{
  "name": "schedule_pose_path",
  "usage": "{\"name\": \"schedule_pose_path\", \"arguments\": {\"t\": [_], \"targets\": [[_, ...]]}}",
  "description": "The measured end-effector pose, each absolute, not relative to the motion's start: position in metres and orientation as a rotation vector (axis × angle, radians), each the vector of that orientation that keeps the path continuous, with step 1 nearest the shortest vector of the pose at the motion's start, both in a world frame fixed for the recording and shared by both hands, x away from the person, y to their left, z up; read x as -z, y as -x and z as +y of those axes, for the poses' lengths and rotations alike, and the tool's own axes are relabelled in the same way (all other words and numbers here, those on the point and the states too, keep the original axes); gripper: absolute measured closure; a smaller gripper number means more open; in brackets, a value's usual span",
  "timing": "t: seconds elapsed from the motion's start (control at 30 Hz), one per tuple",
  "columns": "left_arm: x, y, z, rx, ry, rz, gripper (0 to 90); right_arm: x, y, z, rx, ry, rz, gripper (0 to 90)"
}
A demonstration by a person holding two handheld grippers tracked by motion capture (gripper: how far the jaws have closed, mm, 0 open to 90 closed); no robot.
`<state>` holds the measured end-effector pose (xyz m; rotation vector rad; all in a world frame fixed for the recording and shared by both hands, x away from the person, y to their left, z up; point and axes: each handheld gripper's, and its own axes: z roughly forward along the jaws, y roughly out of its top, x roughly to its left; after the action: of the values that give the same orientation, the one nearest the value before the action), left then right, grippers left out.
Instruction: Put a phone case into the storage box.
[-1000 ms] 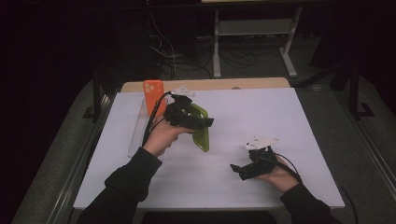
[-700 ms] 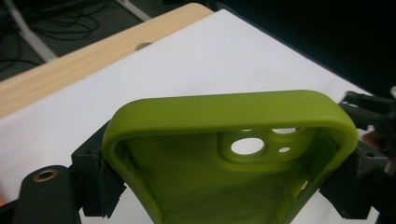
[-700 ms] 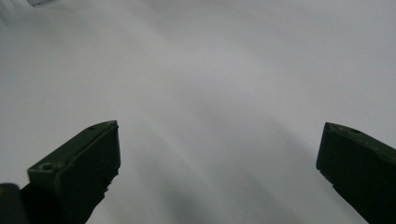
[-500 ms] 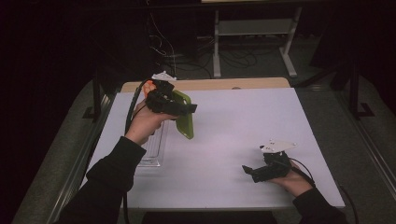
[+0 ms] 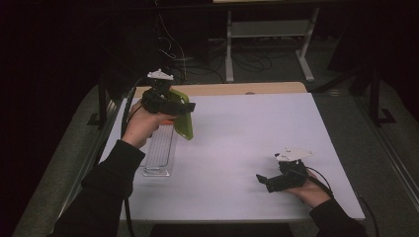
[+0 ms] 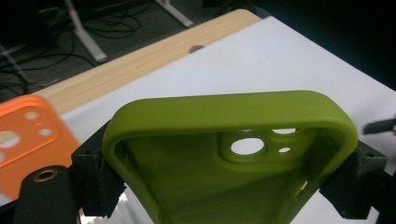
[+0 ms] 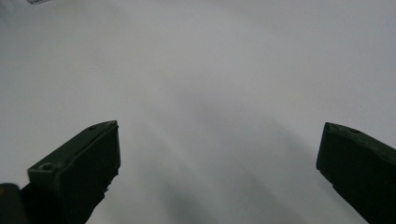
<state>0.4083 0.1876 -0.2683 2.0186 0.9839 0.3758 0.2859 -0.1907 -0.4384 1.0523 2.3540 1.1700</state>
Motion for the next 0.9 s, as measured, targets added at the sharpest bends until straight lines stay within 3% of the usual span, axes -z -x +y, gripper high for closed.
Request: {"name": "schedule_pose_path", "arguments": {"t": [0.13,0.9], "targets": [[0.268,-0.414,0.194,-0.445,-2.023,1.008,14.5,0.438,-0.286,-0.191,-1.171,-1.052,2.354,0.0],[0.278,-0.446,0.209,-0.573,-1.99,1.213,14.4,0.437,-0.286,-0.191,-1.178,-1.058,2.351,0.0]]}}
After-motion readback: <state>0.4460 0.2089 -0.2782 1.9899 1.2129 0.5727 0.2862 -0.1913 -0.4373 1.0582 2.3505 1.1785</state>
